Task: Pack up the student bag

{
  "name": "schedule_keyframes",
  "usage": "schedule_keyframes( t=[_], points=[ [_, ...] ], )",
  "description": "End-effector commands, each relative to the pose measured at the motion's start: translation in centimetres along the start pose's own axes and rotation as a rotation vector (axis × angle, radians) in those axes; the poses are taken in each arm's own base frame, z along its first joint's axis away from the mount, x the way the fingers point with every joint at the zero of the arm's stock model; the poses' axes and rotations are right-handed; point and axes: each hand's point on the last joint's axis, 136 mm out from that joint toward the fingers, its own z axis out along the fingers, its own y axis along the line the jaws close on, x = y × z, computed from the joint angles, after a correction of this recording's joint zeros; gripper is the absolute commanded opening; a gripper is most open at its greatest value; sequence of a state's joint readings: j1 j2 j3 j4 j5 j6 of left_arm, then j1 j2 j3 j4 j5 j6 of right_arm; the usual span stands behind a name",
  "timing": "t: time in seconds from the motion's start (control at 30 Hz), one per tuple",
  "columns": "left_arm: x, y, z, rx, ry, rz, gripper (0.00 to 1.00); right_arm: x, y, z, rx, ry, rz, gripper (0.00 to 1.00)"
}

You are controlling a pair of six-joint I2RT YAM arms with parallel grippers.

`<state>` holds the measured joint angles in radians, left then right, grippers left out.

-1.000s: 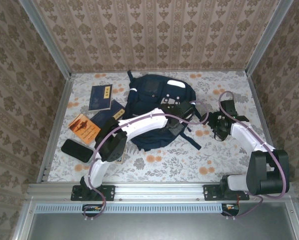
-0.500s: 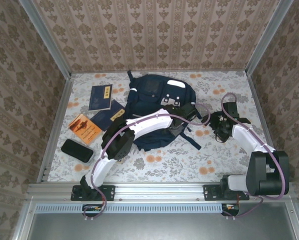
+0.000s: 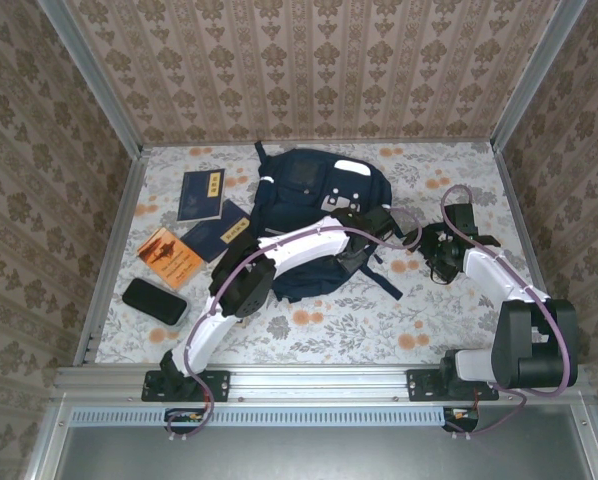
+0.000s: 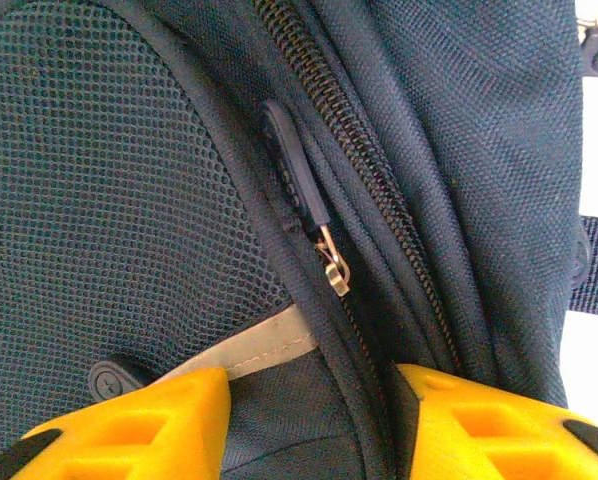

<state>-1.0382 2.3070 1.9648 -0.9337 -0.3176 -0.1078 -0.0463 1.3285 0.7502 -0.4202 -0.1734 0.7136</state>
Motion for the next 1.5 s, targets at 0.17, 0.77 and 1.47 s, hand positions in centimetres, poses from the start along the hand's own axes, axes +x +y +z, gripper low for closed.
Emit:
schedule_keyframes(
  t=[0.17, 0.77, 1.47],
  points=[
    [-0.2, 1.2, -1.2, -0.005, 0.007, 0.027, 0.21, -0.1, 0.5, -0.1, -0.015, -0.001, -0.042, 0.79],
    [-4.8, 9.6, -14.5, 0.195, -0.451, -0.247, 0.04, 4.8, 10.6, -2.7, -0.294, -0.033, -0.666, 0.57],
    [-4.4, 11.3, -17.0, 0.195, -0.502, -0.252, 0.00, 6.0, 17.0, 0.7, -0.574, -0.053, -0.976, 0.35]
  ],
)
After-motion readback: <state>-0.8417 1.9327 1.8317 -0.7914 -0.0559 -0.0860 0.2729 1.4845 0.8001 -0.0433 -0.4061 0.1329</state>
